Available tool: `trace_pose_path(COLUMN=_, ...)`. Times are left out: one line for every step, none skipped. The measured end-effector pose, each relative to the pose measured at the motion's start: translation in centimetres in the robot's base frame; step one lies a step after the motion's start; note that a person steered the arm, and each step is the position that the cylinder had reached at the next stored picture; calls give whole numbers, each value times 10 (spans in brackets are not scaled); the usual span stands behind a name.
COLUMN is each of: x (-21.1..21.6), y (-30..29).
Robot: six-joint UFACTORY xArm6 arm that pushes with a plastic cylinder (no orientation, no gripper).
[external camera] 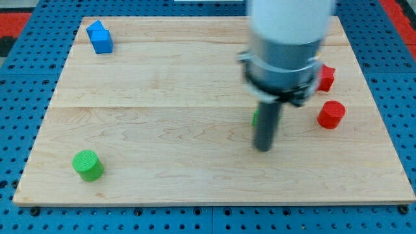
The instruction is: Move the green star into the green circle
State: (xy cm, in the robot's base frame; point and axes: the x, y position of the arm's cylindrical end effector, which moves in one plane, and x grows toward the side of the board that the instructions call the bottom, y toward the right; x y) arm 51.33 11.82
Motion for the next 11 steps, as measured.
trace_pose_path(x=-47, y=19)
trace_pose_path(x=-43, y=-99)
trace_pose_path(x=-22, y=-239)
trace_pose_path(x=-4, y=-216)
trace_pose_path(x=3, y=-210)
trace_pose_path(x=12, y=-256)
trace_pose_path(x=21, y=-247)
trace_pose_path(x=26, y=-215)
trace_pose_path(x=44, y=-261)
trace_pose_path(x=59, y=-251)
trace_pose_path(x=80, y=-198)
